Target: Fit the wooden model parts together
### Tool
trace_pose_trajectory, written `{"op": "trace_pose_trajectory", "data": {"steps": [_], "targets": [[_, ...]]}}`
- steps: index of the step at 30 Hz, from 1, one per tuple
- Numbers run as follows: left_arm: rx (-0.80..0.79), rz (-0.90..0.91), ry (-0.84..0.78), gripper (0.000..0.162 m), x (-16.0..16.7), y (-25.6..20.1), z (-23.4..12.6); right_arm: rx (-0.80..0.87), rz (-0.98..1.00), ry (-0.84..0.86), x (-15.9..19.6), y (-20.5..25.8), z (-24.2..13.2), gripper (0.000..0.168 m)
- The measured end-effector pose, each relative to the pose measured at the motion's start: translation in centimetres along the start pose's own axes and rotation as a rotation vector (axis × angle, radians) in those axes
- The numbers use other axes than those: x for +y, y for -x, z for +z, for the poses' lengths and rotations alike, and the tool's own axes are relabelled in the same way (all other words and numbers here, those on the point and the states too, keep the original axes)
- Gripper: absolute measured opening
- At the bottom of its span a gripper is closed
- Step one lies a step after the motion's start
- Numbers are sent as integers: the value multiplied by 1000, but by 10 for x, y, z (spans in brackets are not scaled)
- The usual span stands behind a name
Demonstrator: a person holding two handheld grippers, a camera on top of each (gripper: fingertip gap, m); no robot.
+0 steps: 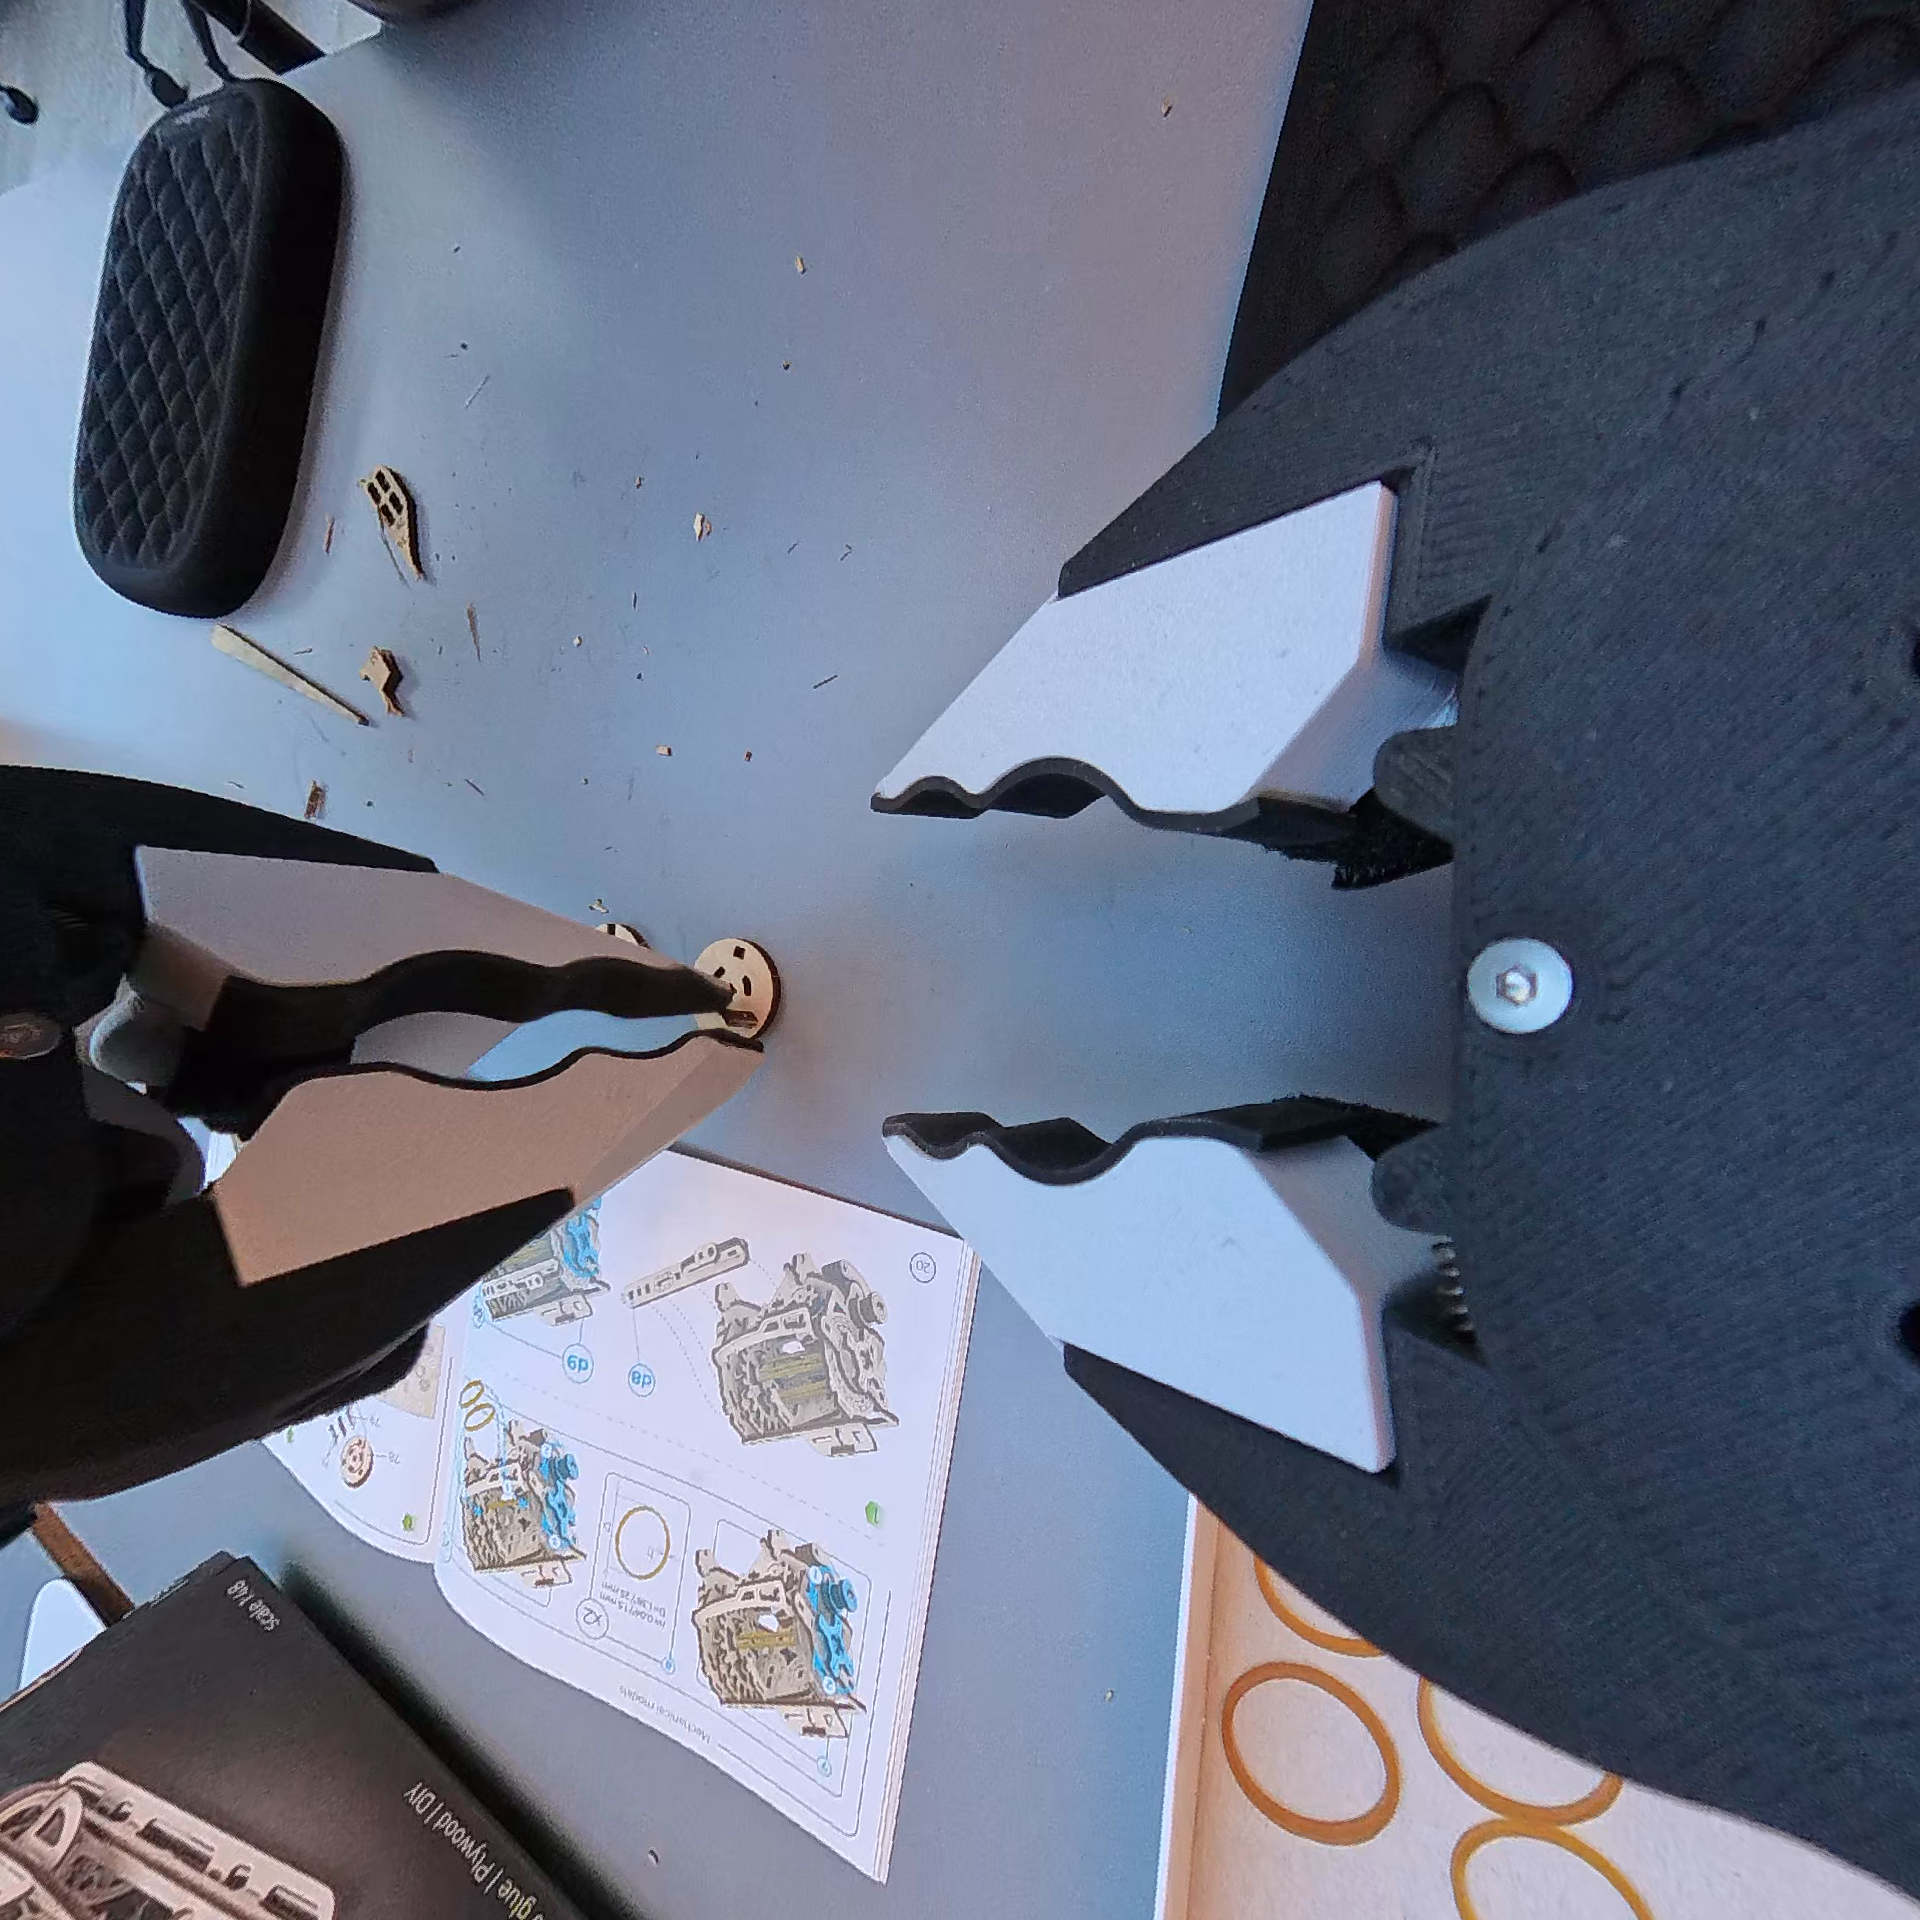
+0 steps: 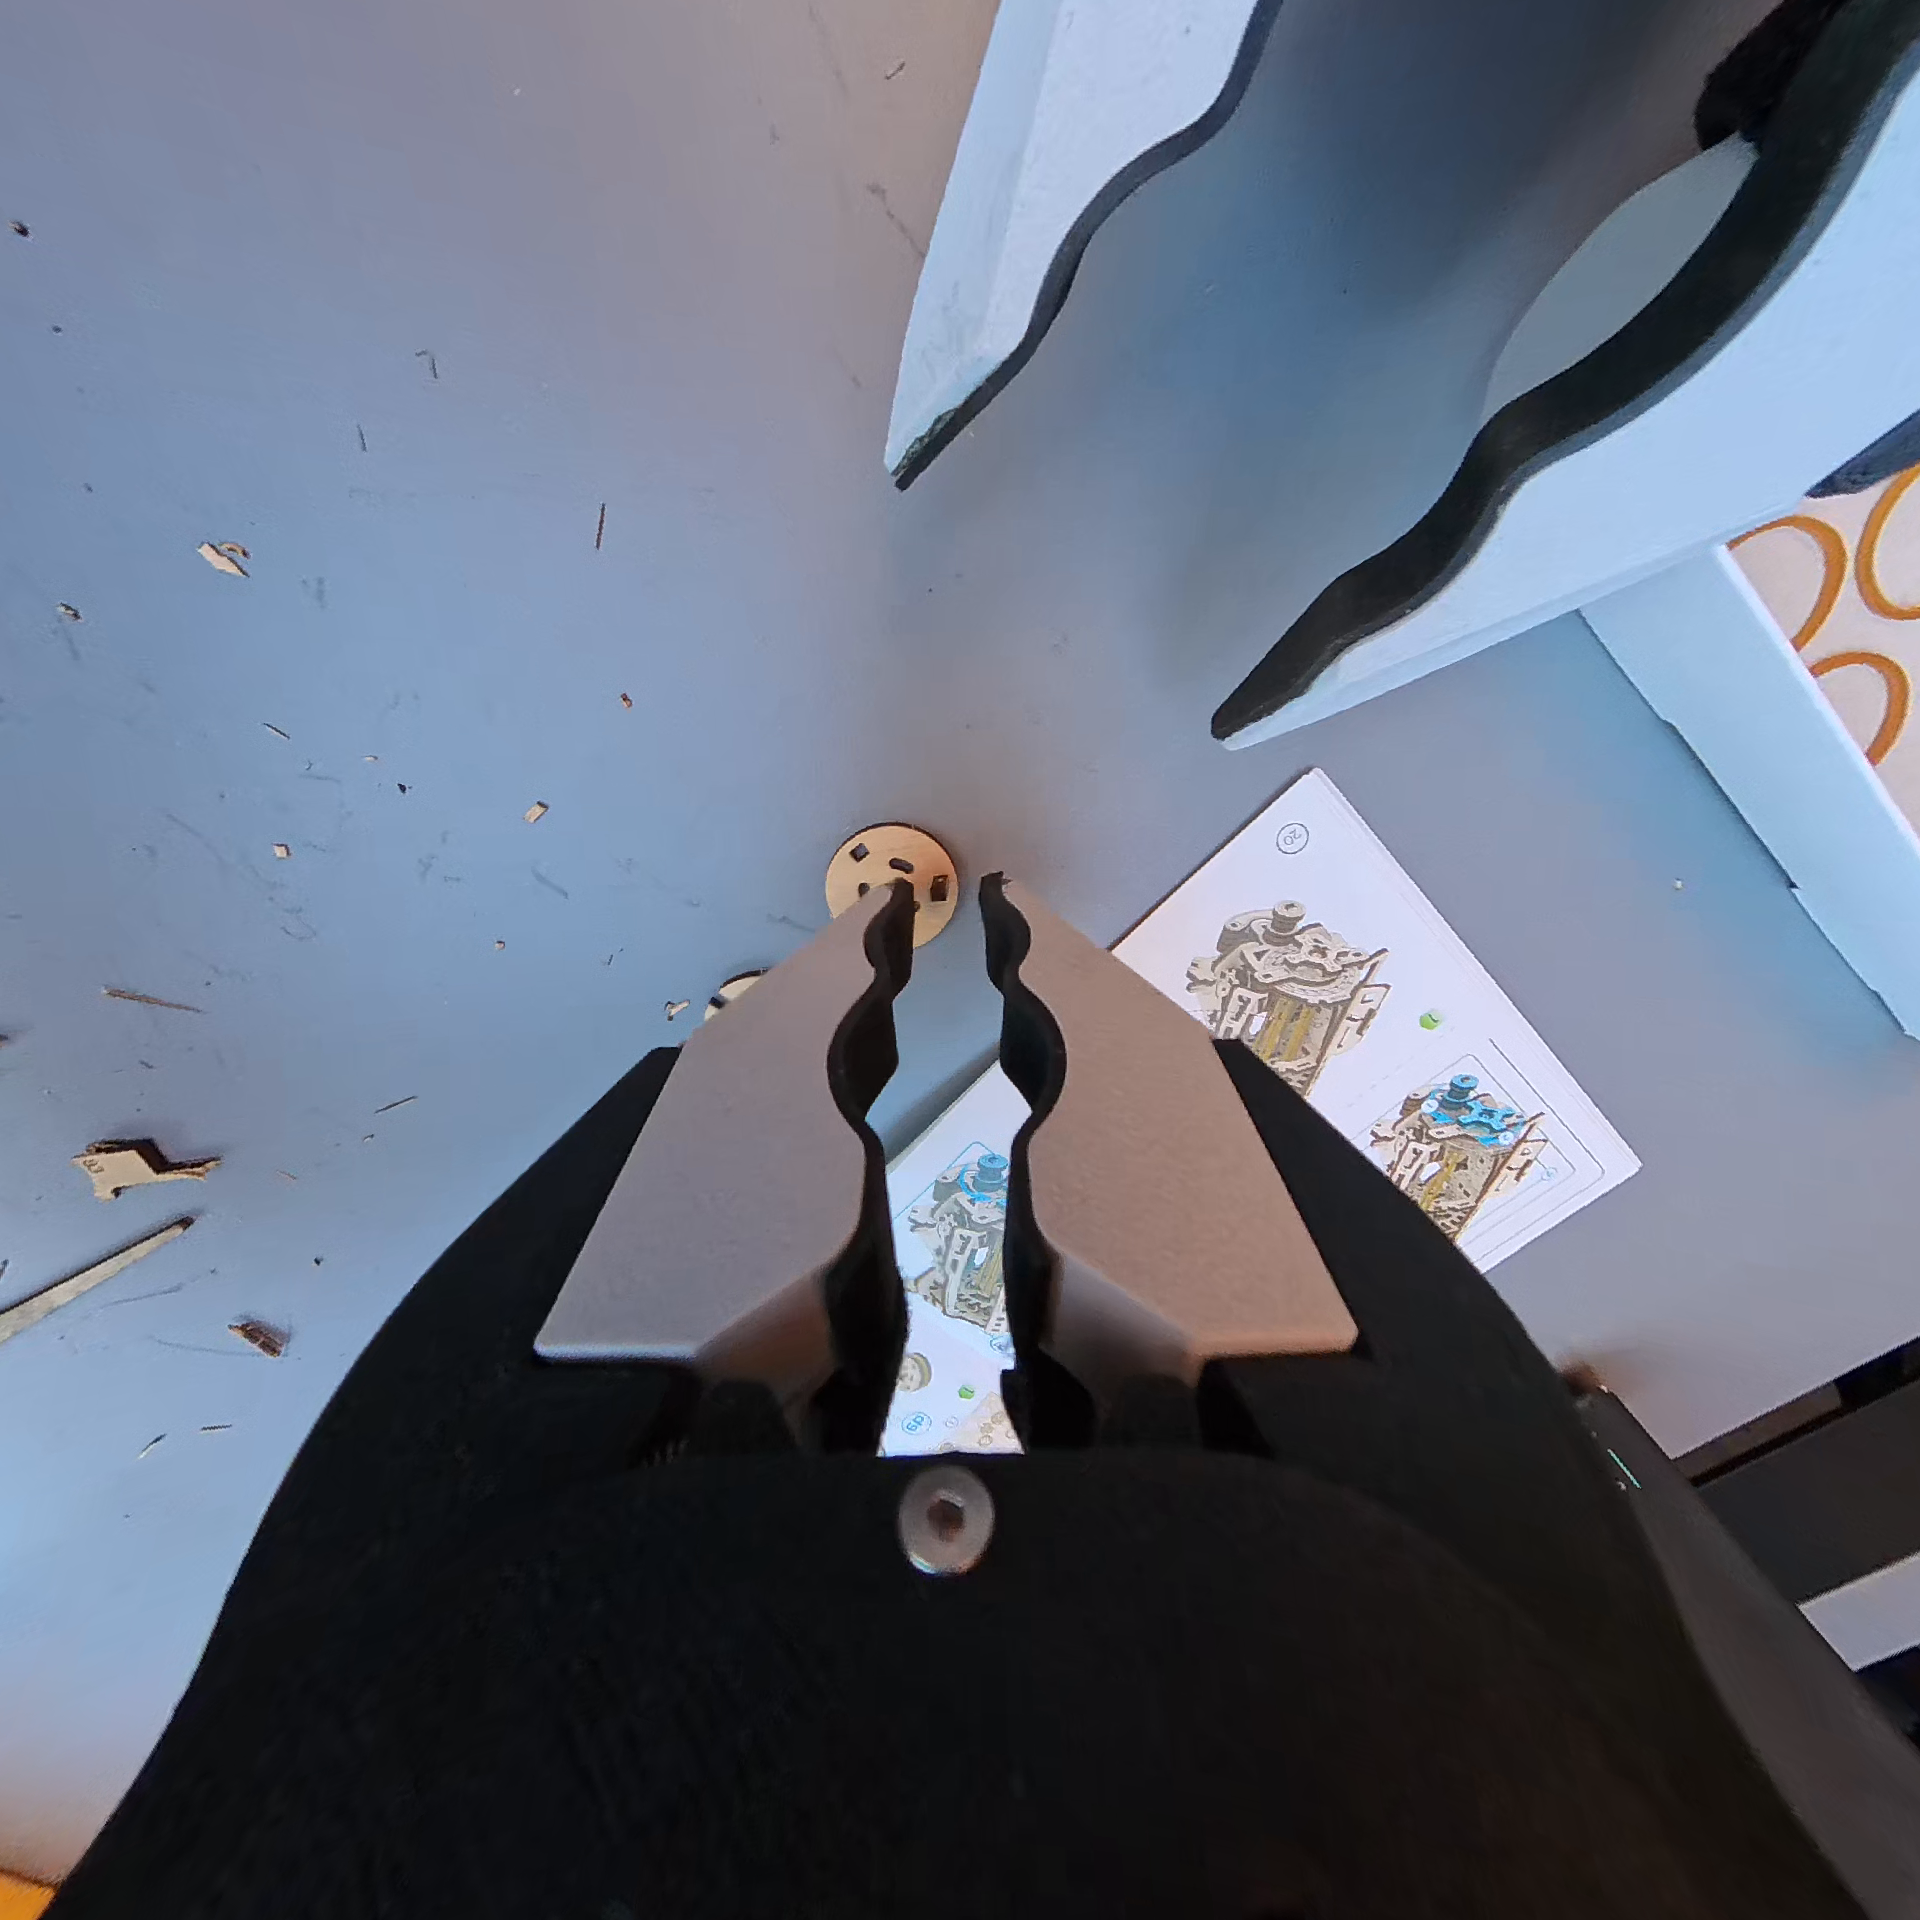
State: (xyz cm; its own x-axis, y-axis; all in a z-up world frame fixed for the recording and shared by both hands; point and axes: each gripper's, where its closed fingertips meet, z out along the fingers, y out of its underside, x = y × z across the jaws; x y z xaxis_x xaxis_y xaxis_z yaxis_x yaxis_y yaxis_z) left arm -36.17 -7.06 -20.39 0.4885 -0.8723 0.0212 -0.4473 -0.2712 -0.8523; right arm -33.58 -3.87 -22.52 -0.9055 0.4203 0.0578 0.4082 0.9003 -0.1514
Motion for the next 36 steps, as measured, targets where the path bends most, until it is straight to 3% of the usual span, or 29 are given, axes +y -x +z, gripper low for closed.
{"op": "trace_pose_trajectory", "data": {"steps": [10, 36], "targets": [[1, -2, 10, 56, 1, 0, 1, 46, 11, -65, -2, 0, -5, 5], [2, -8, 17, 55, 3, 0, 1, 73, 100, -103, -2, 2, -7, 8]]}}
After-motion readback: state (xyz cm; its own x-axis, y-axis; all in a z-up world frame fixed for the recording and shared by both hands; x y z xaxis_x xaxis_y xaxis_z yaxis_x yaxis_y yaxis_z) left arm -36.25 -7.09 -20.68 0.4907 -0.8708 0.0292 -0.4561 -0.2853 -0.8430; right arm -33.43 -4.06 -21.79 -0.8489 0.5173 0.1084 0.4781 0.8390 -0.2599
